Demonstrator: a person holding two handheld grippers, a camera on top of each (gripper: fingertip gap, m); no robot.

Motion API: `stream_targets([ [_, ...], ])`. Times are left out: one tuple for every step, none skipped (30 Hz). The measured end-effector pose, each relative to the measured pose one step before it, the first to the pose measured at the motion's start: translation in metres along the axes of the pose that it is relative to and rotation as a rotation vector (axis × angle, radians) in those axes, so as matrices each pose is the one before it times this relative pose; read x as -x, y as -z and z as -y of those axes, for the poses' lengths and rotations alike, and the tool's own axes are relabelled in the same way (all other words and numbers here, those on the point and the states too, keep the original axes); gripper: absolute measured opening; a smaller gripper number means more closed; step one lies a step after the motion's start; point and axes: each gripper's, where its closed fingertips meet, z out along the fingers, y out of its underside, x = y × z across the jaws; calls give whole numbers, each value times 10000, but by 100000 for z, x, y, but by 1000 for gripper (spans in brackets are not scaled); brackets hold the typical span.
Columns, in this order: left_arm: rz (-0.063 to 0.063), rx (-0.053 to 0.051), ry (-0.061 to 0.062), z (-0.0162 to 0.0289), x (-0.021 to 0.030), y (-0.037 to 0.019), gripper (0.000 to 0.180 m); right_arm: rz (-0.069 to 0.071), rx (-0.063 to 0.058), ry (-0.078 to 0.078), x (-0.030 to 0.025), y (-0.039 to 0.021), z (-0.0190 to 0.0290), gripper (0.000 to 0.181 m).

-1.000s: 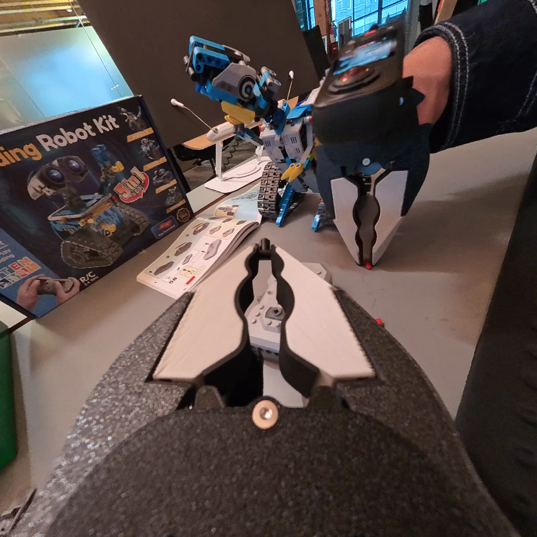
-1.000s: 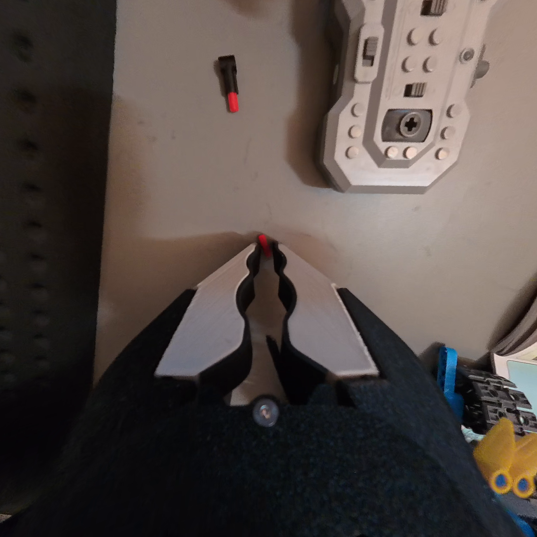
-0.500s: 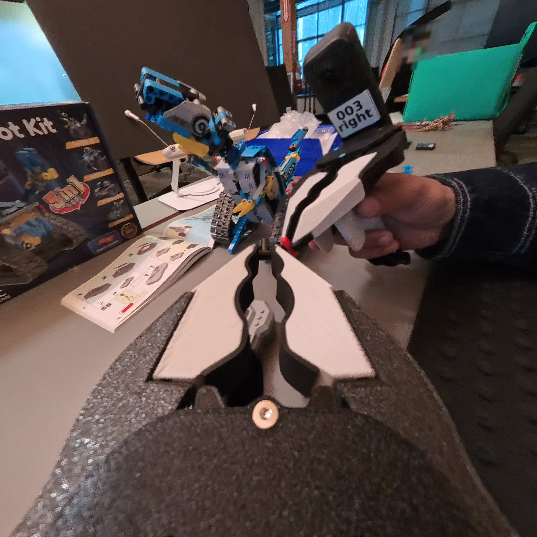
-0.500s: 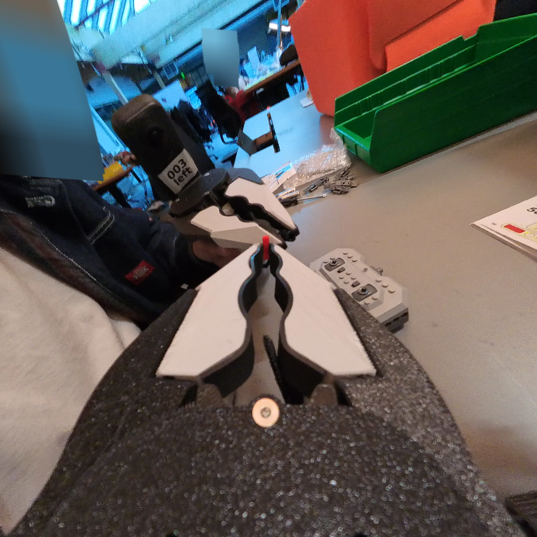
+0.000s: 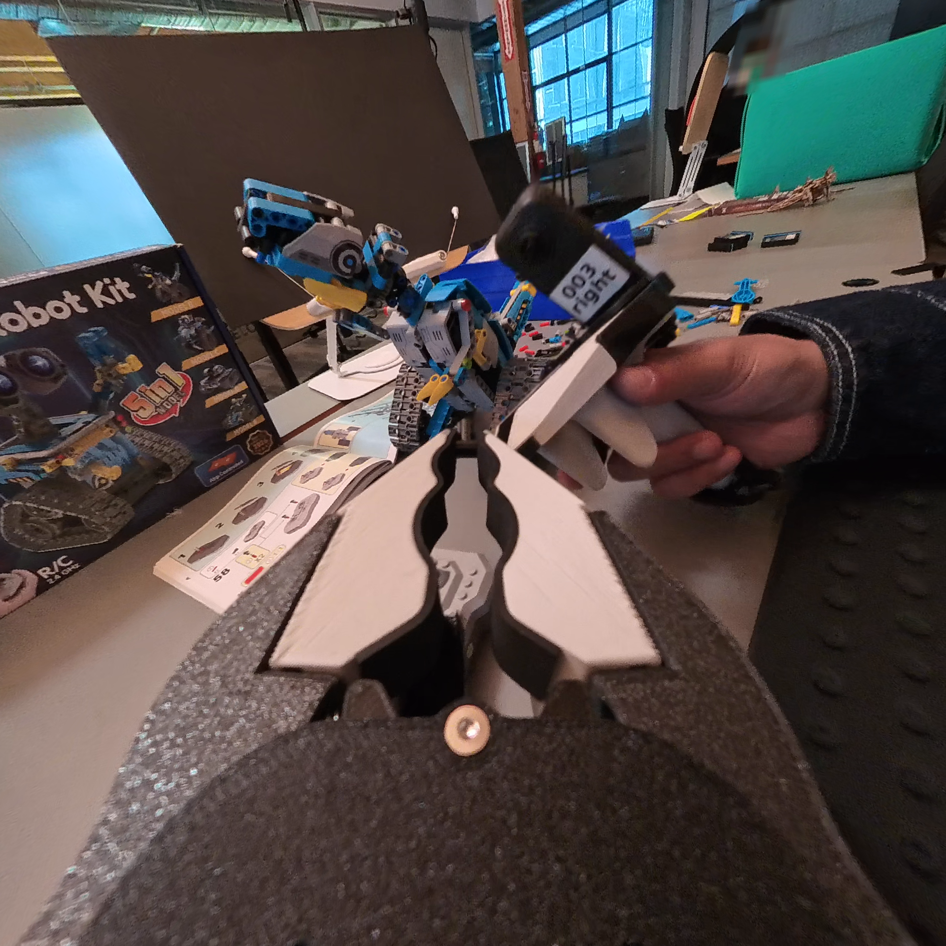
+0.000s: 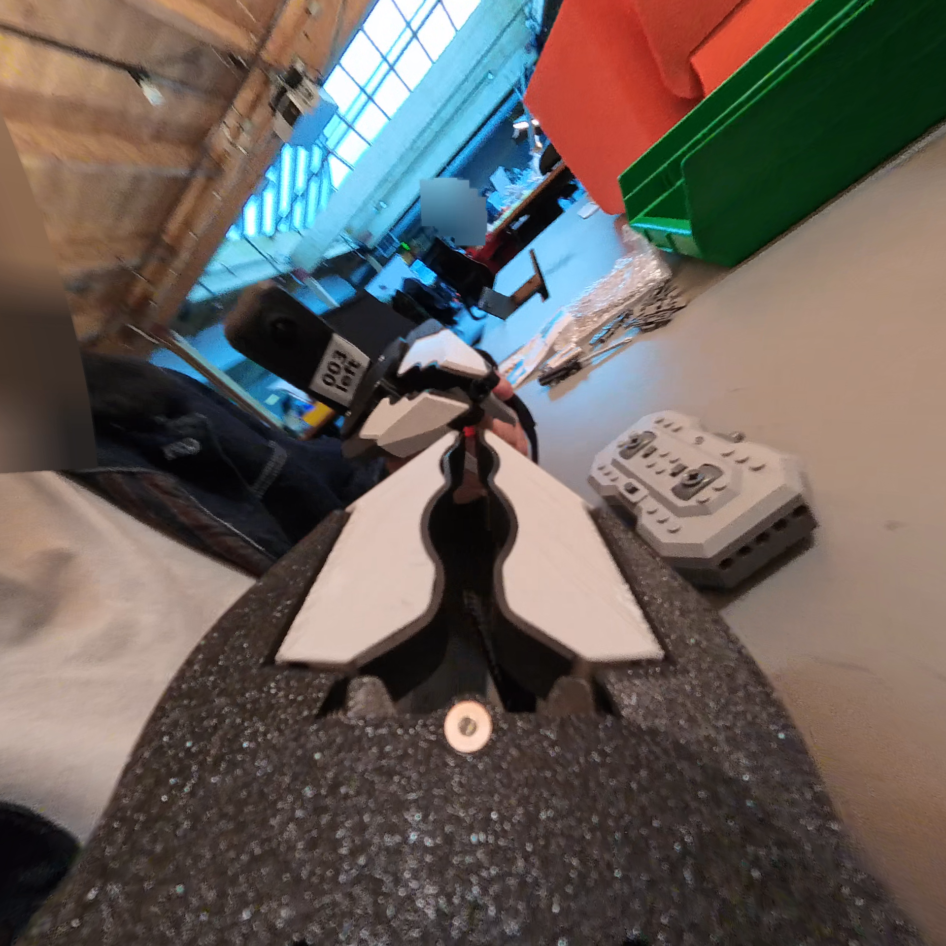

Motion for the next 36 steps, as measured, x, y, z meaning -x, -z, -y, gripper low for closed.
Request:
stream_targets([
  [-83, -173, 153, 216, -59, 31, 6, 338, -163, -418, 205, -11, 85, 2],
  [-144, -183, 199, 245, -114, 58, 5, 348, -114, -342, 284, -32, 40, 2],
  [-167, -135, 271, 170, -103, 24, 5, 322, -72, -324, 256, -23, -4, 2],
  [-146, -78, 365, 75, -26, -25, 5, 230, -101, -293, 129, -7, 53, 2],
  [-149, -65, 482, 55, 2, -51, 5, 146, -111, -217, 36, -4, 63, 2],
  [-193, -128, 625, 142, -52, -68, 5, 191, -104, -216, 145, 7, 85, 1],
  [-239, -198, 741, 243, -133, -63, 5, 280, -116, -188, 296, 6, 133, 1],
  [-252, -225, 717, 261, -174, -78, 5, 308, -118, -163, 356, -8, 120, 1],
  [-214, -198, 525, 210, -162, -78, 5, 260, -108, -178, 296, -5, 95, 1],
  [-175, -129, 267, 147, -168, -76, 5, 222, -66, -177, 245, -5, 37, 1],
  [-130, -40, 40, 64, -153, -68, 5, 188, -40, -164, 192, 26, 3, 1],
  [-118, 28, -15, -13, -119, -81, 5, 98, -28, -95, 83, 63, -14, 1],
  [-227, 72, 199, -83, -176, -99, 5, 117, 7, -104, 102, 84, -45, 1],
  [-360, 102, 446, -114, -252, -89, 5, 163, 86, -117, 168, 80, -144, 1],
  [-350, 153, 535, -164, -171, -76, 6, 90, 114, -48, 143, 45, -160, 1],
  [-258, 232, 566, -228, -20, -57, 6, -196, 39, 339, -65, 93, -60, 1],
  [-287, 272, 586, -225, -46, -36, 6, -312, 115, 429, -101, 58, -75, 2],
  [-293, 251, 561, -183, -98, -13, 5, -223, 261, 381, 35, 13, -200, 1],
  [-200, 138, 533, -52, 1, -2, 6, -392, 148, 540, -109, 4, -66, 1],
  [-234, 0, 472, 91, -101, -2, 6, -422, 94, 618, -121, -36, 13, 1],
  [-232, -133, 310, 227, -151, 54, 5, -192, 102, 507, 160, -47, 14, 1],
  [0, -381, 43, 553, 72, 213, 5, -173, 13, 339, 54, 50, 166, 2],
  [189, -560, -236, 830, 265, 417, 5, -349, 65, 293, -341, 237, 129, 2],
  [235, -344, -453, 558, 288, 442, 6, -379, 19, 290, -432, 460, 263, 2],
  [397, -39, -702, 50, 423, 366, 6, -271, -179, 245, -229, 633, 632, 1],
  [475, 108, -950, -303, 397, 265, 6, -297, -243, 334, -180, 691, 772, 1],
  [341, 172, -950, -505, 81, 123, 5, -323, -152, 421, -190, 580, 598, 1],
  [119, 99, -752, -418, -309, 1, 5, -60, 53, 319, 118, 289, 188, 1],
  [-55, 18, -616, -166, -599, -99, 5, 49, 244, 142, 184, 34, -238, 1],
  [-107, 53, -533, -40, -584, -176, 5, -79, 120, 99, -20, -60, -223, 1],
  [-77, 91, -377, -95, -407, -191, 5, 153, 75, -91, 247, -169, -196, 1],
  [-94, 78, -81, -167, -246, -161, 5, 238, 57, -170, 349, -205, -144, 1],
  [-161, 46, 163, -139, -187, -80, 5, 82, 28, -6, 165, -181, -118, 1],
  [-97, -41, 187, 35, -46, 12, 5, 16, 124, 54, 89, -161, -221, 2],
  [-53, -90, 136, 170, 5, 73, 5, 44, 88, 48, 139, -139, -122, 2],
  [-109, -22, 136, 46, -90, 14, 5, 62, -21, 10, 146, -112, 20, 2],
])
